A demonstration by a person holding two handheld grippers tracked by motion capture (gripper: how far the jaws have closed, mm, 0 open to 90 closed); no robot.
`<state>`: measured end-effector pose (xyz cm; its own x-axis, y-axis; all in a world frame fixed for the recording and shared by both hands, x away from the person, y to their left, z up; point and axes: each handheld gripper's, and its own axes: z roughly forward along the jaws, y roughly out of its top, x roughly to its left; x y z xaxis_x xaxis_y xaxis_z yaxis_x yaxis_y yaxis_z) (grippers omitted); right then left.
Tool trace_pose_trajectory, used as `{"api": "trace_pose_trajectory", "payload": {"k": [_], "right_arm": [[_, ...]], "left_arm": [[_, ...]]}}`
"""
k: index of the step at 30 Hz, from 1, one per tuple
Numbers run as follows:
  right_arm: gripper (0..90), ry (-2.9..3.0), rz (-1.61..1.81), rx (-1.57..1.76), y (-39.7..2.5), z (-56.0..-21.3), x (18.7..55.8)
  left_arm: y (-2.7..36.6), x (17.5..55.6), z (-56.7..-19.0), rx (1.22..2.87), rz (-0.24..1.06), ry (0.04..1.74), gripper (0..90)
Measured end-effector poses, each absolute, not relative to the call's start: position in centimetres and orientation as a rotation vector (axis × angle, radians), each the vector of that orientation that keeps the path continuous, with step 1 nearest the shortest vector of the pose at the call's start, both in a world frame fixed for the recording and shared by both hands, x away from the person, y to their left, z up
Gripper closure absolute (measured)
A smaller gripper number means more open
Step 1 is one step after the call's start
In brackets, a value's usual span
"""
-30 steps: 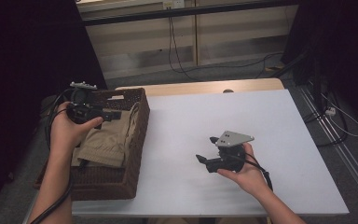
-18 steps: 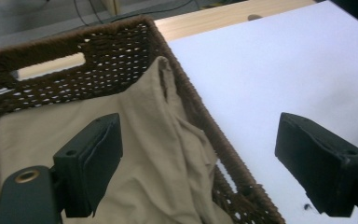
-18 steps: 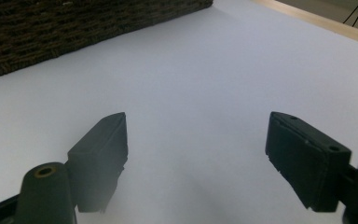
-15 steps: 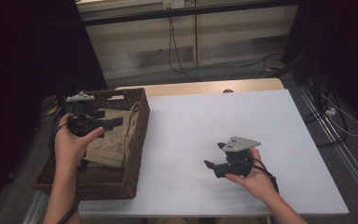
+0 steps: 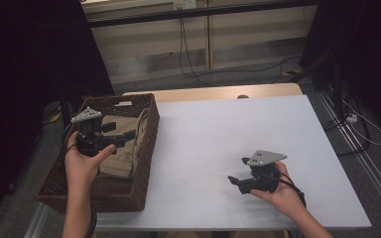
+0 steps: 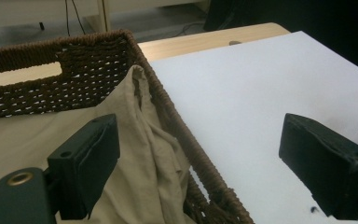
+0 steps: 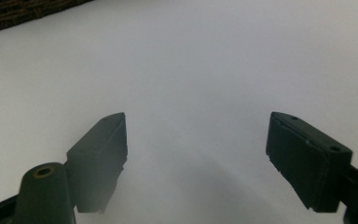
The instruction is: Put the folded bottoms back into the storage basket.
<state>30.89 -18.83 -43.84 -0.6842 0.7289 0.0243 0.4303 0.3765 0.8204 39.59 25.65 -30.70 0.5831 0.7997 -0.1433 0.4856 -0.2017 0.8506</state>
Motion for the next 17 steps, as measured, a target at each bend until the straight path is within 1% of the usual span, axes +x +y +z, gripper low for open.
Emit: {"api": "trace_pose_trajectory", "payload": {"k": [6,9,14,17], "right_arm": [[20.0,2.307,1.199,1.023,-20.0,-44.1,30.4],[20.0,2.305,1.189,1.032,-20.5,-44.2,30.1],[19.9,2.297,1.187,1.035,-21.3,-44.2,29.6],[19.8,2.291,1.200,1.046,-21.9,-44.3,29.2]], "left_arm": [[25.8,38.3,-30.8,1.773,0.439,0.998,11.3],[25.8,38.1,-30.8,1.759,0.441,0.985,10.8],[26.1,37.6,-30.7,1.685,0.469,0.958,9.9],[26.0,37.3,-30.6,1.671,0.472,0.945,9.1]]}}
